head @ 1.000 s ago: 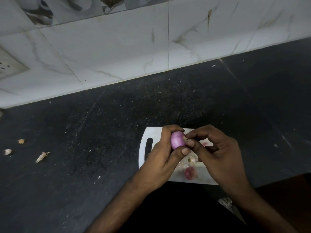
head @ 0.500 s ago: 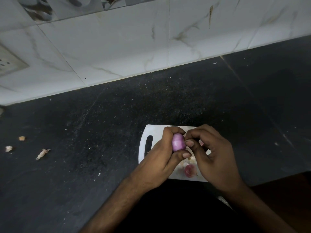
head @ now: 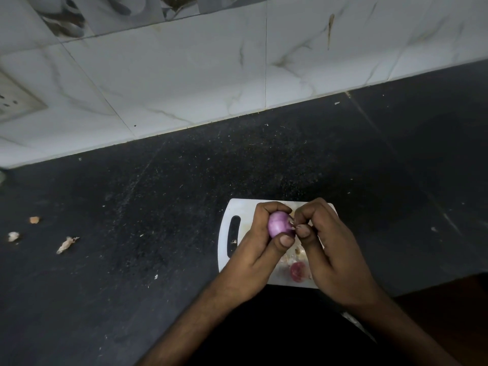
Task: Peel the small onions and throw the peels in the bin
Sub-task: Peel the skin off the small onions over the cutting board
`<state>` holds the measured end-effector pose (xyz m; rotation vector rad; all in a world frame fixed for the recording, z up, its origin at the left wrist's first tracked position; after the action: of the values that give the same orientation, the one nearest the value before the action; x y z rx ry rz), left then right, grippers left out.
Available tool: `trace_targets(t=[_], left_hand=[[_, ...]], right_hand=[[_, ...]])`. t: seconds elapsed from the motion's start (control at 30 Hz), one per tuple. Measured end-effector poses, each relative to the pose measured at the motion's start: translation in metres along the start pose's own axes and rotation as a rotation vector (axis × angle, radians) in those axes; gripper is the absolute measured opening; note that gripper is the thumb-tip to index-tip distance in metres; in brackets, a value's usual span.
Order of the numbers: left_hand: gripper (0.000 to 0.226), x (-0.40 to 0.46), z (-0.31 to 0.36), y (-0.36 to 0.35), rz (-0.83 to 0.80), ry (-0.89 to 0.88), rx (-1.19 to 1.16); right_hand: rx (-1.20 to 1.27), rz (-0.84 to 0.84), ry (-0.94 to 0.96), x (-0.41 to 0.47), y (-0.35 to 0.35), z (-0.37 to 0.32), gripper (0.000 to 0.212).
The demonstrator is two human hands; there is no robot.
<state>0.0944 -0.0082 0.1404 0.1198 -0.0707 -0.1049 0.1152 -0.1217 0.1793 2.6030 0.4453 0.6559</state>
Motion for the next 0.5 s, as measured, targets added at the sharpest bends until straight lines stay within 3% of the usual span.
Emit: trace_targets(t=[0.17, 0.33, 0.5], left_hand=[[0.055, 0.0, -0.005, -0.006, -0.026, 0.04, -0.169], [0.057, 0.0, -0.007, -0.004, -0.022, 0.039, -0.164], [0.046, 0.002, -0.005, -0.004, -0.022, 0.05, -0.109]], right_hand=[[0.128, -0.011, -0.083, -0.002, -0.003, 0.01, 0.016], [0.305, 0.04, -0.229, -0.003, 0.002, 0.02, 0.019], [0.203, 0.058, -0.148, 0.003, 0.007, 0.01, 0.017]])
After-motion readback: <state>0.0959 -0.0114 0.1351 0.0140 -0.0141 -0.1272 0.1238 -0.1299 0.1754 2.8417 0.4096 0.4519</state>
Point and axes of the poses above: each hand's wrist, its own x-axis towards the middle knuckle, its own y-axis out of the back of the hand, z = x × y, the point moved 9 cm from there along x, towards the middle knuckle
